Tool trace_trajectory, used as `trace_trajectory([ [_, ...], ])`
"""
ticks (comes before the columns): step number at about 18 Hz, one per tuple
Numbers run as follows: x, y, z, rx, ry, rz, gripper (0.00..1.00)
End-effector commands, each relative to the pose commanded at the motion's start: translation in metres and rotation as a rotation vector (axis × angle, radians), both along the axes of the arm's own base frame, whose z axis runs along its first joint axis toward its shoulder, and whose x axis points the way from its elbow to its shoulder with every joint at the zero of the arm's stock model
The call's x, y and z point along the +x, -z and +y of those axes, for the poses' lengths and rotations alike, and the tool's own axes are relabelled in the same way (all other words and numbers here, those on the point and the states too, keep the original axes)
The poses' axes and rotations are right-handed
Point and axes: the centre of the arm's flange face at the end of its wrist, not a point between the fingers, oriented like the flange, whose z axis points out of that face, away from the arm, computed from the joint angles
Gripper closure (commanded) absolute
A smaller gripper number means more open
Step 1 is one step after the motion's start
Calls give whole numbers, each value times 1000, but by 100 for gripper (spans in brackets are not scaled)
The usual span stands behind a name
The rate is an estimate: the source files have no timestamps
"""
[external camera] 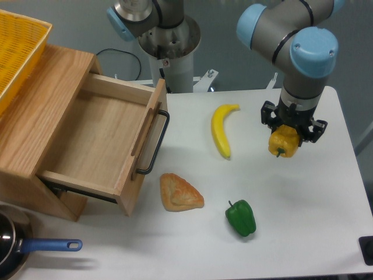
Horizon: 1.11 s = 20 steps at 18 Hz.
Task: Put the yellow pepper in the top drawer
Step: 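Lift the held yellow pepper up with the gripper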
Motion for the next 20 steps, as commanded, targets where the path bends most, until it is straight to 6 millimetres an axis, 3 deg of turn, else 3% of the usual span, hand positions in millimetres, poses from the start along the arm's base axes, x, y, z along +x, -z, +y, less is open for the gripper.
trace_trajectory([
  [13, 34, -45, -21, 36, -24, -68, 76],
  [20, 77, -87, -17, 164, -155, -92, 76],
])
